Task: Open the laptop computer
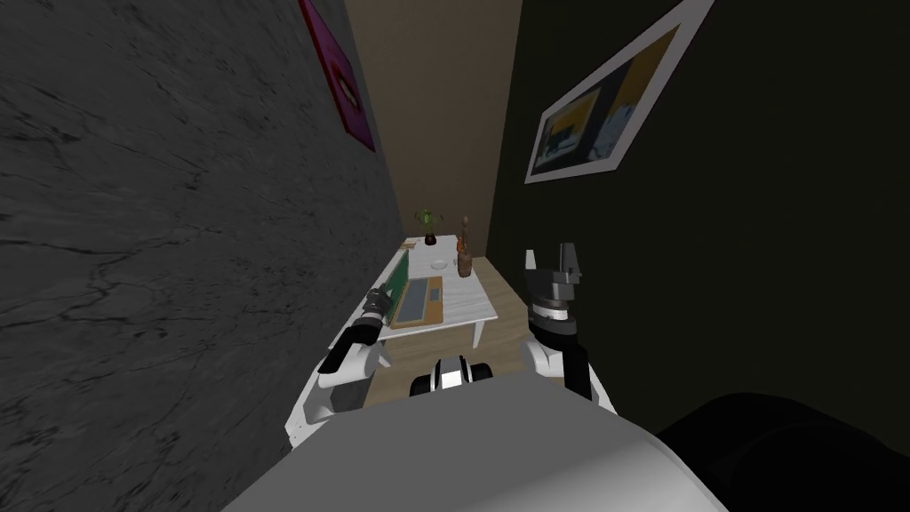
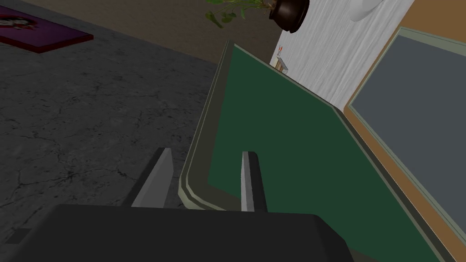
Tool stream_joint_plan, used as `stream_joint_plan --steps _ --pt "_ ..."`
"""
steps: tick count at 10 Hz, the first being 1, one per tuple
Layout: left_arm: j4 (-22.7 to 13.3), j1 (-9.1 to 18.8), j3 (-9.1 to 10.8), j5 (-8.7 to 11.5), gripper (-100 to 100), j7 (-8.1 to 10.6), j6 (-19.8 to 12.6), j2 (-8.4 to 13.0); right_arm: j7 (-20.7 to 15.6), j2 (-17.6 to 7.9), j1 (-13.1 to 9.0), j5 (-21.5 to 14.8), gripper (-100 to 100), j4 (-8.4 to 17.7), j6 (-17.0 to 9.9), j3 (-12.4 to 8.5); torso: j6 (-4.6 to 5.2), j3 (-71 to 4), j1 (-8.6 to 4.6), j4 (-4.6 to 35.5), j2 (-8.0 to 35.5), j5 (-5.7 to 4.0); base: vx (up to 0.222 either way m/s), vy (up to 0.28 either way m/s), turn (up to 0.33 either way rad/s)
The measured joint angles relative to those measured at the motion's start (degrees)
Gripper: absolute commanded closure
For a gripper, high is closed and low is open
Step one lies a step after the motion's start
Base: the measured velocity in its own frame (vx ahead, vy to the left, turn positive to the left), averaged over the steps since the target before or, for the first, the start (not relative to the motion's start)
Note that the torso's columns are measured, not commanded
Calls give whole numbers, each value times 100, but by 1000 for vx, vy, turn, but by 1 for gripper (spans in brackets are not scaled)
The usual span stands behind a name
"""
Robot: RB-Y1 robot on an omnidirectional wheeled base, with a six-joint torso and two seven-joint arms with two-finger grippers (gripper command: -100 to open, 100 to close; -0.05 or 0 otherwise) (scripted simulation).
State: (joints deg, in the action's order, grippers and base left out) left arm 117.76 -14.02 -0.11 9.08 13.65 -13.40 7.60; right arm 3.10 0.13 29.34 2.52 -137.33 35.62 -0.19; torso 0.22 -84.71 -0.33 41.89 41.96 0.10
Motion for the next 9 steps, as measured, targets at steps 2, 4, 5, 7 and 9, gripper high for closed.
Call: stream_joint_plan --steps 2,4,5,7,9 --pt "-185 32 -16 -161 100 -170 124 80 0 0 0 0 0 0 0 0 -3 -8 29 9 -7 2 -23 -137 -50" --pt "-416 67 -50 -324 100 -341 266 150 0 0 0 0 0 0 0 0 -20 -8 53 25 -4 -2 12 -124 -33" --pt "-526 101 -48 -398 100 -421 336 201 0 -1 1 0 0 0 0 -1 -22 -4 49 31 4 -5 11 -60 -6" --pt "-657 133 -55 -466 100 -487 431 202 0 -1 0 0 0 0 0 -1 -26 18 55 41 37 -3 -12 -73 -1" --pt "-932 188 -41 -604 100 -636 668 223 0 -1 0 0 0 0 0 -1 -24 16 35 46 37 -13 -9 -71 7"
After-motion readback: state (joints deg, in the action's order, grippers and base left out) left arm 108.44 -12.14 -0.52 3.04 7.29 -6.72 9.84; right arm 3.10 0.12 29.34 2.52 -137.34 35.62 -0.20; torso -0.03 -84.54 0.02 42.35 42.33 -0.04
